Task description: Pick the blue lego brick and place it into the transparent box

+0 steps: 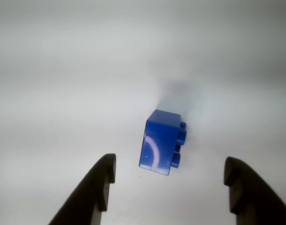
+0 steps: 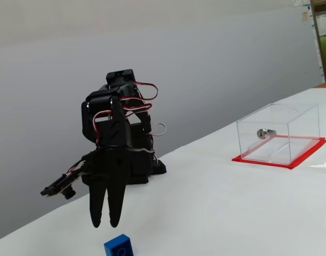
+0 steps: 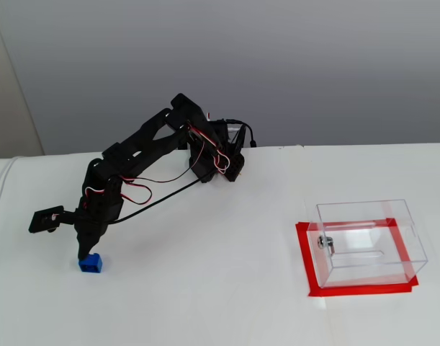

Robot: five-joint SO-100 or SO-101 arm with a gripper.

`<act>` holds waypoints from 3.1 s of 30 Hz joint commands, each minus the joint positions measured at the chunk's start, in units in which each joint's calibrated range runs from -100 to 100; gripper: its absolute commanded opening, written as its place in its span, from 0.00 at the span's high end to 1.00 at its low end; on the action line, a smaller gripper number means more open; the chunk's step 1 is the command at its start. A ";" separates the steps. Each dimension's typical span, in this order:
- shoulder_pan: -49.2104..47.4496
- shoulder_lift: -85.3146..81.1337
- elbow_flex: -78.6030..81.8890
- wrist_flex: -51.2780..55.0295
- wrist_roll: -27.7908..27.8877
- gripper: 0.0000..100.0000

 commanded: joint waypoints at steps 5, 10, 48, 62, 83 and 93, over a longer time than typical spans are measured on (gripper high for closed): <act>-1.09 -1.12 -7.94 -1.30 -1.15 0.74; -2.27 0.66 -8.22 -1.39 -1.20 0.74; -2.49 10.51 -7.85 -2.52 -1.93 0.74; -2.05 10.51 -7.31 -2.52 -1.78 0.91; -5.01 1.51 -5.41 -1.74 5.95 0.98; -10.11 -20.55 3.36 -1.65 11.64 0.98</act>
